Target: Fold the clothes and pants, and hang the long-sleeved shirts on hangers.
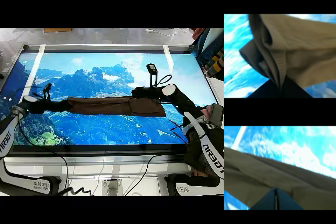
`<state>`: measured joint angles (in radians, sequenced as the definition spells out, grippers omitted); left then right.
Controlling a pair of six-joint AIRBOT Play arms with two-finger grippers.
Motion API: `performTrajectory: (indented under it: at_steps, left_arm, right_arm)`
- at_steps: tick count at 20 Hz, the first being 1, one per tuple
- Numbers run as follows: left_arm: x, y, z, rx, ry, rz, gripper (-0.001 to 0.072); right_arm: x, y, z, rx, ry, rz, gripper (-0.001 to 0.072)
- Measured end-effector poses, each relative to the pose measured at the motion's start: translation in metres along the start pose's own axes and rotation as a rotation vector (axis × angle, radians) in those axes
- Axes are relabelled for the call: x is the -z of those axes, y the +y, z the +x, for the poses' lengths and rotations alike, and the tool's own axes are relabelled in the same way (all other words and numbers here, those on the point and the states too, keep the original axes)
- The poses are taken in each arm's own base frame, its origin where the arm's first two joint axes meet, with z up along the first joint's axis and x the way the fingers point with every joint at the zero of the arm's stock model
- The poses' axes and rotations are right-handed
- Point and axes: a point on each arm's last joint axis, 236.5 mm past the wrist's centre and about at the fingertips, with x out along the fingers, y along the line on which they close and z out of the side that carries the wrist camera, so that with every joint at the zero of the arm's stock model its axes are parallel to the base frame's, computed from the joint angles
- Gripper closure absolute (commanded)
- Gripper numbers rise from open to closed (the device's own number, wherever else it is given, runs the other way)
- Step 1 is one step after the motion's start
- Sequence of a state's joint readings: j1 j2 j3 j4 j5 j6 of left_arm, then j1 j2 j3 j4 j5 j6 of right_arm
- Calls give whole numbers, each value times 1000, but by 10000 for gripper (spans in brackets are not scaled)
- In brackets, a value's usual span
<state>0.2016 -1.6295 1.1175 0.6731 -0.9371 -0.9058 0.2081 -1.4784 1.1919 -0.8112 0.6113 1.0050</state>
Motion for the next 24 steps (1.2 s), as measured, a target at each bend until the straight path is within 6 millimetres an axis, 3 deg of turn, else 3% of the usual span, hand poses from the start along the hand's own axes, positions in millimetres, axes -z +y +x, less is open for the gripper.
performTrajectory:
  at_steps: [4, 8, 10, 14, 17, 19, 22, 24]
  left_arm:
    - [-29, -55, -48, 96, -17, 128, 691]
    - [-39, -104, -111, 133, -74, 245, 691]
    - [-39, -124, -139, 134, -109, 296, 691]
    - [-37, -157, -181, 125, -181, 379, 691]
    - [-35, -167, -194, 120, -205, 406, 691]
    - [-34, -171, -197, 121, -212, 413, 691]
    - [-32, -178, -195, 140, -208, 417, 691]
    - [-28, -187, -185, 166, -179, 411, 691]
  right_arm:
    - [-6, 31, 17, -2, -51, -4, 696]
    - [23, 70, 50, -47, 11, 56, 696]
    - [40, 97, 69, -80, 49, 76, 696]
    - [59, 171, 102, -173, 97, 58, 696]
    - [65, 224, 122, -243, 107, 25, 696]
    - [67, 244, 132, -269, 110, 24, 695]
    - [64, 246, 137, -274, 119, 28, 695]
    - [59, 225, 135, -253, 152, 23, 695]
